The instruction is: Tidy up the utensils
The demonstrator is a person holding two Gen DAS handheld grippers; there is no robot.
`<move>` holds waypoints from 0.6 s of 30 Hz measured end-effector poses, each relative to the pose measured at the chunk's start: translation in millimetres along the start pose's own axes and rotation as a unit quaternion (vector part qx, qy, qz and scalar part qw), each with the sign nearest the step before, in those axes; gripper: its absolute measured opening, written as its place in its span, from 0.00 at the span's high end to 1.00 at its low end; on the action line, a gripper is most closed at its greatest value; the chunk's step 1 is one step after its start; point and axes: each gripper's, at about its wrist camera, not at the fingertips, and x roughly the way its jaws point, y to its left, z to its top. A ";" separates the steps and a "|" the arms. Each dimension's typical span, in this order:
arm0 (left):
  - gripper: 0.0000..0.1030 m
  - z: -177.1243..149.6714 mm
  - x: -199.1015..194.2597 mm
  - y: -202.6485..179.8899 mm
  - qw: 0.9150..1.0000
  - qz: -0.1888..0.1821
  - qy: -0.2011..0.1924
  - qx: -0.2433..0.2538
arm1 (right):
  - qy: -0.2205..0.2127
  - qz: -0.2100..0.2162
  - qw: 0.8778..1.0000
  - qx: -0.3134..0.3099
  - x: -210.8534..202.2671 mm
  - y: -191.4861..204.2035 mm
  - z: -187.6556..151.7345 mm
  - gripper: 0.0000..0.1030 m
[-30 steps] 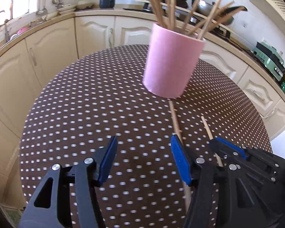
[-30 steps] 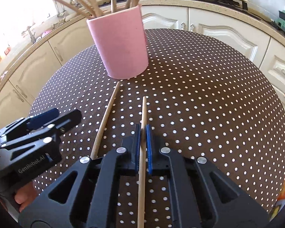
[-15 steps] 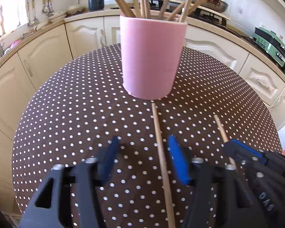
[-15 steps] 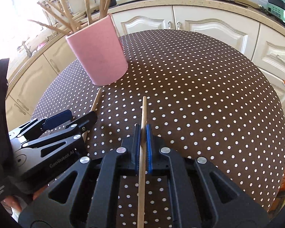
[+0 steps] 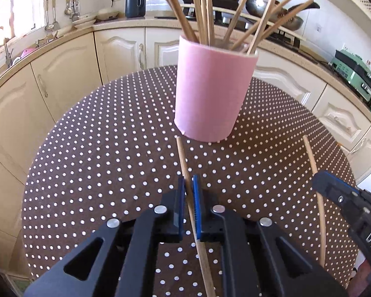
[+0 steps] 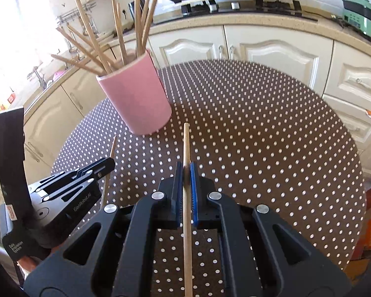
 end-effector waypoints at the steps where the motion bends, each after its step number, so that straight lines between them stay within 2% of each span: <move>1: 0.93 -0.1 -4.3 0.8 1.000 -0.002 -0.005 -0.001 | -0.006 0.002 1.000 0.001 -4.0 0.1 1.8 0.94; 6: 0.93 2.2 -30.8 6.1 0.999 -0.010 -0.049 0.001 | -0.043 0.012 0.999 -0.003 -28.2 3.8 10.9 0.94; 8: 0.93 3.3 -44.0 4.9 0.997 -0.012 -0.080 0.005 | -0.054 0.015 0.998 -0.007 -36.3 7.1 14.2 0.94; 15: 0.93 11.4 -83.2 4.4 0.985 -0.025 -0.169 0.006 | -0.092 0.022 0.995 -0.019 -60.9 18.4 27.8 0.94; 18: 0.93 14.4 -93.6 2.3 0.981 -0.024 -0.191 0.013 | -0.107 0.023 0.994 -0.018 -69.3 19.5 32.2 0.94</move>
